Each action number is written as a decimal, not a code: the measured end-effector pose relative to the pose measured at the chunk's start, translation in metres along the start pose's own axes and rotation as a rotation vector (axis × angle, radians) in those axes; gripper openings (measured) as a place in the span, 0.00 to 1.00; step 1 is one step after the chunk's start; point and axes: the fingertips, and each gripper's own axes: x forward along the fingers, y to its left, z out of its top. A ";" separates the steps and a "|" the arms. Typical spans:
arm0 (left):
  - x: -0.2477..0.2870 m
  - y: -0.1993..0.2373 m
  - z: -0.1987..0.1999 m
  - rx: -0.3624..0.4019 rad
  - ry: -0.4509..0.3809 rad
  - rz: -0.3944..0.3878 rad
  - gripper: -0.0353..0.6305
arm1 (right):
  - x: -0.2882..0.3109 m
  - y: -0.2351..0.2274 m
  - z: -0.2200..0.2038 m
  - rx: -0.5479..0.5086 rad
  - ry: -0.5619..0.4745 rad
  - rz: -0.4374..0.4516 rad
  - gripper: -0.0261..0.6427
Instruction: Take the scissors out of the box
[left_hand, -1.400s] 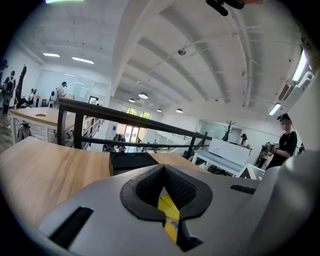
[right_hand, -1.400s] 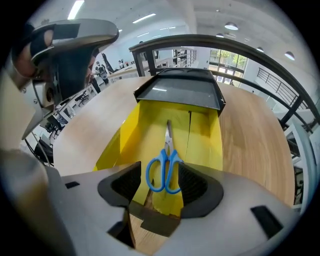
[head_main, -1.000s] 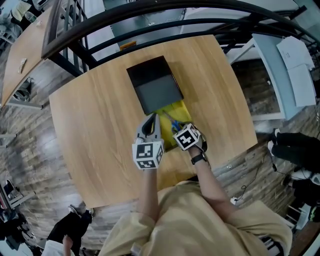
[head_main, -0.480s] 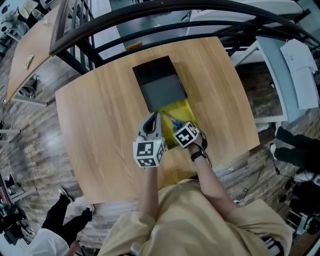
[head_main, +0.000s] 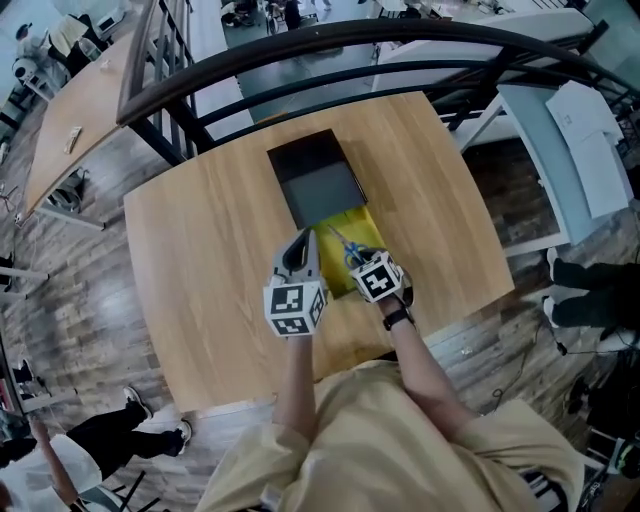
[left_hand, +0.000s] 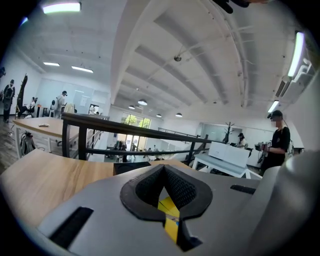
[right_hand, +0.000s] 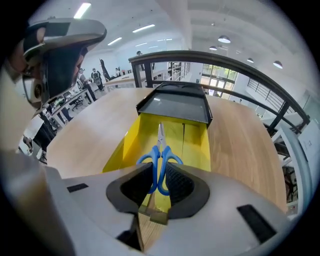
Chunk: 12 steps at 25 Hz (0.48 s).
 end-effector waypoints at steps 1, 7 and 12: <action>-0.003 -0.004 0.003 0.006 -0.007 -0.003 0.07 | -0.006 -0.001 0.001 0.006 -0.019 -0.008 0.16; -0.029 -0.029 0.018 0.046 -0.052 -0.020 0.07 | -0.049 -0.009 0.013 0.020 -0.159 -0.069 0.16; -0.054 -0.045 0.036 0.078 -0.094 -0.032 0.07 | -0.085 -0.001 0.024 0.029 -0.252 -0.101 0.16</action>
